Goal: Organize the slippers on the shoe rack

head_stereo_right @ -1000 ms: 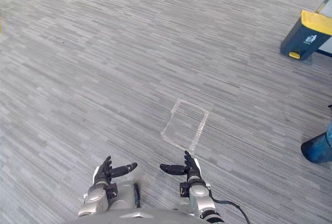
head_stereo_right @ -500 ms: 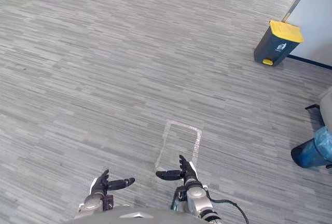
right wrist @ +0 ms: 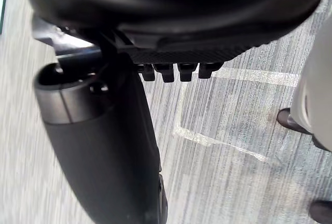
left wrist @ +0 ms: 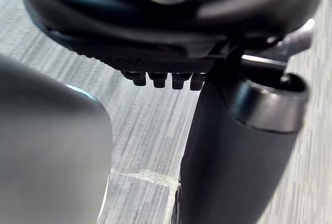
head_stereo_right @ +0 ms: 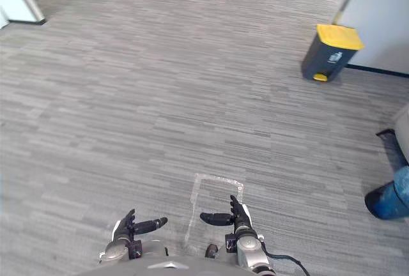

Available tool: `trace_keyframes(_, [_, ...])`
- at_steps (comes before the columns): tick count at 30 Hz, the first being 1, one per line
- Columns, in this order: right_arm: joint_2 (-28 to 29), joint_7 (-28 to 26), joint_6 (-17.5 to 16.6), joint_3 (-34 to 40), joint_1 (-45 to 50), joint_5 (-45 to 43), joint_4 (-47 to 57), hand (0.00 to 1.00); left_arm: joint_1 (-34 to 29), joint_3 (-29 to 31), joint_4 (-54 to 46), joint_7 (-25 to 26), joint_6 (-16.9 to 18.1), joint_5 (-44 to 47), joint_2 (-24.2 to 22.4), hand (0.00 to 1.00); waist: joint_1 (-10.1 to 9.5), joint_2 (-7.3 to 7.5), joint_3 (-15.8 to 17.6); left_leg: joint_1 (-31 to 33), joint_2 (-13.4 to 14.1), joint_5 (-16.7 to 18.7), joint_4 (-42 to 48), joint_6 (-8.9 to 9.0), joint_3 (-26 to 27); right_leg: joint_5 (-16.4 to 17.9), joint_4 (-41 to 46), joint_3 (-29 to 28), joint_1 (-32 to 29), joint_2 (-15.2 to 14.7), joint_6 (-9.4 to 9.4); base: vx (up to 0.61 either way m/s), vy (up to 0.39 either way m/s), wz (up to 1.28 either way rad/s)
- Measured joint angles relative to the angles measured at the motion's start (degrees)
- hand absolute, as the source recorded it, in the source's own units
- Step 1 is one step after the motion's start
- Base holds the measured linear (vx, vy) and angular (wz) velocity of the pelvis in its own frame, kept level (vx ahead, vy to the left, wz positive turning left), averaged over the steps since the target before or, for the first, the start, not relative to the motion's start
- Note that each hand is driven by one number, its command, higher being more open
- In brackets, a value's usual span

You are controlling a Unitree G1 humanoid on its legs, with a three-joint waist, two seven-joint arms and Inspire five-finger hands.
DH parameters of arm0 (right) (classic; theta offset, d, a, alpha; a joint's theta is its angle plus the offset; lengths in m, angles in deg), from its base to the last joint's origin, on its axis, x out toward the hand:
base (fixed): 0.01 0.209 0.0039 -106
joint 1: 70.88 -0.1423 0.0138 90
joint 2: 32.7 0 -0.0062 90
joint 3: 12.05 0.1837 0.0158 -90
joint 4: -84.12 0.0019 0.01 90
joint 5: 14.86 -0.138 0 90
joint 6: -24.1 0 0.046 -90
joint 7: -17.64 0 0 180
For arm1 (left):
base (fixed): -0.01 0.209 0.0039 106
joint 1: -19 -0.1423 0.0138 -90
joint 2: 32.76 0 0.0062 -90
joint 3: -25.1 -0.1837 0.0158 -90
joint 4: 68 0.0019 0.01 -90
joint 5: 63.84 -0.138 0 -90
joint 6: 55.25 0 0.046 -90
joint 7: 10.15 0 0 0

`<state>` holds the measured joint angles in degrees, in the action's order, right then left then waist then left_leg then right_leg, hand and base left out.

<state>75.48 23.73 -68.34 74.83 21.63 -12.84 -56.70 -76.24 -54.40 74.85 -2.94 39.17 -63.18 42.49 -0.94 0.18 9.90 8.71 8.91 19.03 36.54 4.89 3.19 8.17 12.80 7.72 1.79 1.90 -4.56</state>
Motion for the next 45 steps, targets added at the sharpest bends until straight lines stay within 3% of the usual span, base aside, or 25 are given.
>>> trace_keyframes(3, [-0.1,0.6,0.2,1.0,0.7,0.1,-0.1,1.0,0.1,0.0,-0.4,0.1,0.6,0.4,-0.4,1.0,-0.52,0.03,0.4,2.4,-5.3,-1.6,-8.9,0.82,-11.5,2.8,2.2,-7.1,0.7,-1.2,2.62,0.26,0.275,-1.25])
trace_keyframes(4, [-0.5,0.8,0.2,1.2,0.8,0.1,-0.1,1.0,-0.3,0.0,0.2,0.3,0.7,1.3,-0.8,1.0,-0.65,-1.33,-0.4,1.6,-5.1,-6.3,-10.3,1.58,-12.3,4.6,4.4,-10.3,0.2,-0.7,4.02,0.22,0.274,-1.33])
trace_keyframes(5, [-0.6,0.8,0.3,1.3,0.8,0.1,-0.5,1.0,-0.3,0.1,0.7,0.5,0.5,2.1,-0.8,1.0,-0.96,-1.44,-0.8,0.7,-5.6,-7.4,-9.9,-0.57,-11.0,5.4,5.6,-12.4,0.1,-0.8,5.17,0.29,0.333,-1.51])
trace_keyframes(8, [1.3,0.4,0.7,0.8,1.7,0.1,-0.6,1.0,-0.8,0.1,0.9,0.5,0.5,2.1,0.5,1.0,-1.11,1.03,-2.4,-3.2,-5.7,-3.9,-11.6,-3.06,-0.7,6.1,8.6,-15.9,-1.9,-3.8,6.53,0.33,0.348,-1.32])
trace_keyframes(11, [1.3,0.3,0.8,0.8,1.3,0.1,-0.8,1.0,-0.7,-0.1,1.8,0.6,0.5,2.1,0.7,1.0,-1.43,1.49,-2.7,-8.0,-5.5,-4.2,-15.3,-4.22,5.9,5.1,15.3,-10.5,-5.7,-6.0,8.76,0.23,0.217,-1.26])
trace_keyframes(12, [1.2,0.3,0.9,0.8,0.6,0.1,-1.8,1.0,-0.5,-0.4,2.9,0.7,0.4,2.1,0.7,1.0,-1.14,1.02,-2.7,-10.9,-5.3,-4.3,-16.8,-4.37,8.3,3.9,17.7,-4.5,-6.7,-7.4,8.9,0.24,0.179,-1.23])
trace_keyframes(13, [1.1,0.3,0.9,0.6,0.0,0.2,-2.7,1.0,-0.2,-0.7,4.1,0.6,0.3,2.2,0.8,1.0,-0.93,0.39,-2.8,-12.3,-4.7,-4.3,-14.7,-4.37,9.8,1.8,18.1,1.9,-5.8,-8.8,6.35,0.24,0.179,-0.96])
trace_keyframes(14, [1.1,0.3,0.9,0.5,-0.3,0.2,-2.7,1.0,-0.2,-0.7,4.4,0.6,0.3,2.2,0.9,1.0,-0.88,0.3,-2.8,-12.1,-4.6,-4.3,-13.8,-4.37,9.9,1.4,17.9,2.7,-5.5,-9.0,5.82,0.17,0.149,-0.78])
trace_keyframes(15, [1.3,0.5,0.8,0.1,-1.1,0.2,-3.5,1.0,0.3,-0.7,4.5,-0.1,0.4,2.5,1.6,1.0,-0.99,1.26,-1.7,-7.6,-4.4,-4.7,-4.9,-5.73,10.2,0.4,17.6,5.2,-4.2,-10.9,4.52,-0.01,0.038,-0.79])
trace_keyframes(16, [1.1,0.5,0.9,-0.5,-2.6,0.3,-5.5,1.0,0.2,-0.6,4.2,-0.2,0.9,2.8,2.6,1.0,-1.42,2.53,-1.7,-9.0,-7.4,-2.3,-17.4,-5.78,9.4,0.6,17.9,6.0,-4.6,-13.5,4.75,-0.05,0.062,-1.01])
trace_keyframes(17, [-0.4,0.5,0.9,-0.6,-3.4,0.4,-6.2,1.0,0.2,-1.6,4.0,0.0,1.2,2.7,1.8,1.0,-0.72,0.56,-2.2,-11.5,-6.1,-15.7,-29.5,-4.92,9.6,1.1,17.9,8.7,-5.3,-13.2,6.45,-0.1,0.061,-1.16])
trace_keyframes(18, [-0.9,0.4,0.7,-0.9,-4.3,0.8,-7.1,1.0,0.3,-2.4,4.4,0.0,1.0,2.7,2.4,1.0,-0.83,0.17,-2.0,-12.2,-6.3,-16.3,-30.6,-5.43,12.3,3.3,16.0,11.6,-6.3,-14.2,7.34,-0.05,0.081,-1.04])
trace_keyframes(19, [-0.8,0.3,0.5,-1.1,-5.1,0.8,-7.3,1.0,0.4,-2.4,5.1,0.4,0.8,2.7,2.6,1.0,-0.87,-0.33,-1.8,-12.1,-5.7,-16.3,-30.9,-5.43,13.4,3.2,13.2,14.3,-7.1,-13.8,6.92,0.02,0.091,-1.1])
trace_keyframes(23, [-0.8,0.1,1.0,-0.8,-4.4,1.3,-8.6,1.0,1.4,-2.9,6.6,-0.2,-0.2,3.1,3.9,1.0,-0.06,1.03,-1.0,-13.6,-5.5,-14.1,-30.8,-3.44,15.0,-4.2,1.8,15.0,-5.9,-11.0,5.2,0.08,-0.026,-0.37])
trace_keyframes(25, [-1.6,0.2,0.9,-0.7,-4.0,1.2,-8.6,1.0,1.5,-2.9,6.4,-0.3,-0.2,3.1,3.9,1.0,0.07,0.32,-0.8,-13.0,-2.9,-10.6,-26.8,-2.14,15.0,-3.6,-0.4,15.0,-3.9,-8.6,4.99,0.09,-0.113,-0.19])
trace_keyframes(27, [-2.5,0.3,0.9,-0.3,-3.8,0.8,-8.4,1.0,1.4,-2.8,6.1,-0.4,-0.2,3.1,3.3,1.0,-0.2,-1.35,-0.8,-10.1,2.4,-5.4,-15.6,0.14,15.1,-2.7,-2.2,13.7,-2.3,-4.4,3.76,0.12,-0.169,-0.46])
trace_keyframes(29, [-2.8,0.5,0.9,-0.2,-3.8,0.4,-8.3,1.0,1.7,-2.2,5.8,-0.6,-0.2,3.1,2.9,1.0,-0.36,-1.62,-0.6,-7.1,4.6,-5.1,-8.0,0.15,14.4,-2.2,-2.0,12.3,-2.4,-3.2,3.06,0.16,-0.155,-0.55])
trace_keyframes(30, [-2.9,0.7,1.0,-0.2,-3.8,0.1,-7.8,1.0,1.8,-2.1,5.3,-0.6,-0.3,3.2,2.7,1.0,-0.45,-2.11,-0.3,-3.9,6.2,-6.0,0.2,-1.28,12.5,-1.7,-1.7,10.4,-1.9,-2.2,2.23,0.2,-0.107,-0.79])
trace_keyframes(31, [-3.3,0.8,1.0,0.0,-3.7,0.1,-7.2,1.0,2.1,-2.3,5.1,-0.7,-0.3,3.1,2.3,1.0,-0.58,-2.23,0.1,-1.8,5.6,-5.8,5.1,-1.41,8.8,-1.4,-1.5,8.0,-0.8,-2.0,1.37,0.21,-0.068,-0.9])
trace_keyframes(33, [-3.5,0.9,1.1,2.0,-3.7,0.1,-7.3,1.0,2.1,-2.4,4.8,-0.8,-0.2,3.1,1.5,1.0,-0.6,-1.89,0.4,-1.7,2.0,-2.5,0.6,-0.55,5.1,-0.6,-0.7,4.6,-0.5,-3.0,1.08,0.22,0.046,-0.96])
trace_keyframes(36, [-3.3,1.9,1.3,4.7,-3.4,0.0,-6.3,1.0,2.9,-2.6,4.5,-0.9,0.0,3.1,1.0,1.0,-0.9,-1.54,1.6,-0.3,-4.7,-2.2,-8.3,-0.6,-1.8,0.9,1.0,-1.3,0.5,-4.9,2.81,0.22,0.139,-1.04])
trace_keyframes(38, [-3.5,2.2,1.2,5.1,-2.8,0.0,-5.6,1.0,2.8,-2.6,4.5,-0.6,0.0,3.2,0.5,1.0,-1.32,-2.33,1.4,-0.4,-6.9,-4.2,-13.9,-0.25,-7.2,2.0,2.7,-4.4,0.0,-4.7,4.12,0.19,0.183,-1.02])
trace_keyframes(39, [-3.9,2.3,1.2,5.4,-2.7,0.0,-5.5,1.0,2.6,-2.5,4.7,-0.5,0.0,3.4,-0.7,1.0,-1.82,-4.35,1.1,-1.1,-6.7,-11.2,-15.3,-1.99,-9.0,3.1,4.4,-7.5,-0.7,-3.1,5.33,0.21,0.234,-1.08])
trace_keyframes(43, [-1.1,2.3,1.1,6.2,-1.5,-0.5,-4.0,1.0,2.7,-2.5,4.3,-1.0,0.0,3.2,0.8,1.0,-1.7,-0.93,0.6,-3.9,-7.4,-8.8,-15.8,-3.52,-2.0,3.9,3.9,-12.8,-0.5,-4.9,6.72,0.21,0.198,-0.83])
trace_keyframes(45, [-0.2,2.3,1.1,6.4,-1.1,-0.5,-4.0,1.0,2.4,-2.3,4.3,-1.0,-0.2,3.2,0.9,1.0,-1.71,-0.34,0.3,-6.2,-7.4,-8.6,-17.7,-3.81,0.7,3.1,1.7,-13.5,0.6,-5.6,7.91,0.14,0.099,-0.66])
